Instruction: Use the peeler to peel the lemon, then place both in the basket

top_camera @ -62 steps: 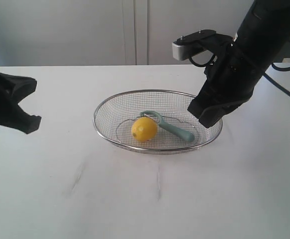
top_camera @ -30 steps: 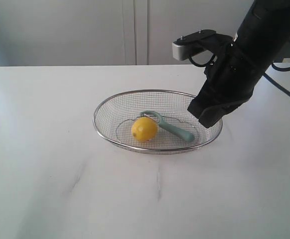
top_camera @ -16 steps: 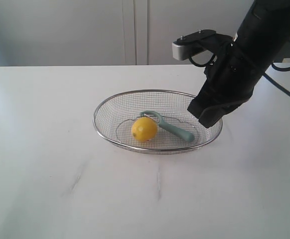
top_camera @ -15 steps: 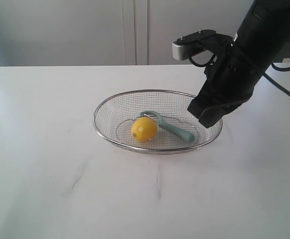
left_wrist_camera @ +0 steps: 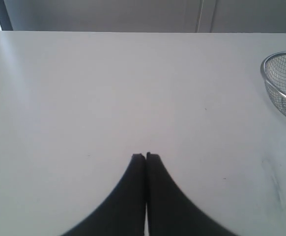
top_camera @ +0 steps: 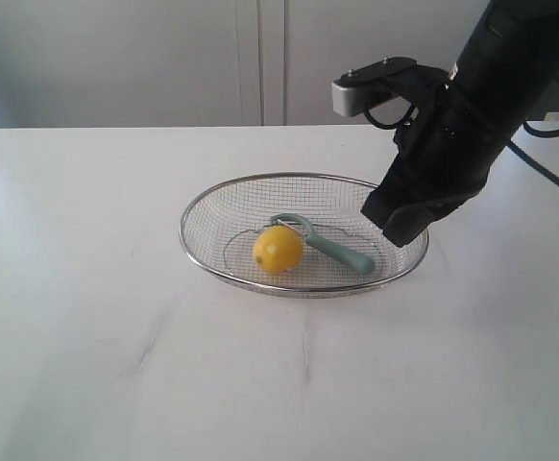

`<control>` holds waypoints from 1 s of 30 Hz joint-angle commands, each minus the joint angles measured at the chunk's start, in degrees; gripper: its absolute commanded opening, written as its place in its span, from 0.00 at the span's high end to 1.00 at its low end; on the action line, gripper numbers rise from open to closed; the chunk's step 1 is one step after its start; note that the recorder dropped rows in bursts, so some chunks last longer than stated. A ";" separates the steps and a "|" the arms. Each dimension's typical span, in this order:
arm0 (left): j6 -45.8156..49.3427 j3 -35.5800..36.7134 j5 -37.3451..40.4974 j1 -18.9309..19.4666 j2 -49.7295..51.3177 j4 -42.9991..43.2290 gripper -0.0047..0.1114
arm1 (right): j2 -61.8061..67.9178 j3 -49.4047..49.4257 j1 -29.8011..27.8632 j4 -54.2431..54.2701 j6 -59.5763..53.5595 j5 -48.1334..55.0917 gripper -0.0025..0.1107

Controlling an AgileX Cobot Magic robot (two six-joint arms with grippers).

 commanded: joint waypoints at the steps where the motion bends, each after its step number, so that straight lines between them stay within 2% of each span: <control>1: 0.22 0.37 5.92 2.18 -4.11 -0.59 0.95 | -0.54 0.18 -0.06 -0.27 0.22 0.03 0.98; 9: 0.22 0.37 14.69 5.61 -13.97 0.95 0.95 | -0.54 0.18 -0.06 -0.27 0.22 0.03 0.98; 18: -0.83 0.37 17.17 6.03 -13.97 1.33 0.95 | -0.54 0.41 -0.06 0.09 0.22 0.03 0.98; 22: -3.99 0.37 17.17 6.03 -13.97 1.19 0.95 | -0.54 0.41 -0.06 0.09 0.22 0.03 0.98; 27: -13.58 0.37 17.17 6.03 -13.97 1.04 0.95 | -0.54 0.41 -0.06 0.09 0.22 0.03 0.98; 30: -16.57 0.37 17.95 6.03 -13.97 7.57 0.95 | -0.54 0.41 -0.06 0.09 0.22 0.03 0.98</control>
